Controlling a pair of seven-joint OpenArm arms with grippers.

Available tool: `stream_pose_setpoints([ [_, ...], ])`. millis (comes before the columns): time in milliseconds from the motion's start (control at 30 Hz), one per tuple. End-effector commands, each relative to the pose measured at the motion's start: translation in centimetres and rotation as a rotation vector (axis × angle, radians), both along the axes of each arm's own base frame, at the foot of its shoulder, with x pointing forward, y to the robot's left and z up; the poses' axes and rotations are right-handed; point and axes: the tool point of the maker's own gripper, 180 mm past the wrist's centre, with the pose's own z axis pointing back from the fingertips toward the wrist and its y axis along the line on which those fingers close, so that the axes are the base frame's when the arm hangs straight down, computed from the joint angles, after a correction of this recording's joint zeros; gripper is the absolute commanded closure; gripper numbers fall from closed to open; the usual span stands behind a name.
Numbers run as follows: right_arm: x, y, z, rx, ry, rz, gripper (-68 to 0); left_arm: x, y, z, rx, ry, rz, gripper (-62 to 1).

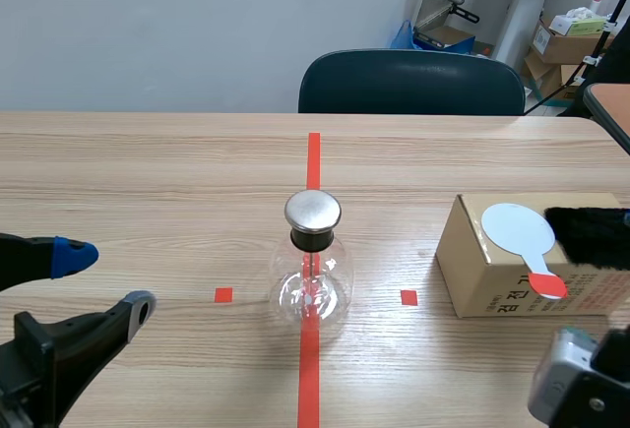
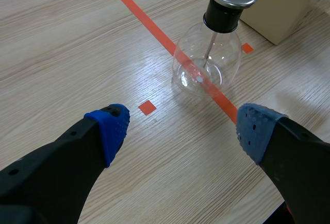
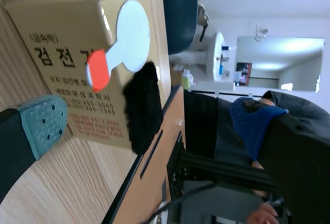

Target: Do the electroscope experiment

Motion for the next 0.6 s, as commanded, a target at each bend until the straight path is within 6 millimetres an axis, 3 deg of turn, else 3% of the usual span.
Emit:
stream_pose_setpoints([
  [0,0.5,0.0,0.1,-0.004,-0.035,0.003,-67.9,0.2,-0.3,0.9,-0.036,-0.028,-0.001,-45.2],
  [333,1.3,-0.1,-2.1,-0.024,-0.103,-0.052,-67.9,-1.1,-2.6,2.0,-0.165,0.007,-0.119,-45.2],
  [567,2.9,-0.4,-2.4,-0.027,-0.135,-0.063,-67.9,-2.4,-4.0,2.2,-0.204,0.033,-0.211,-45.2],
])
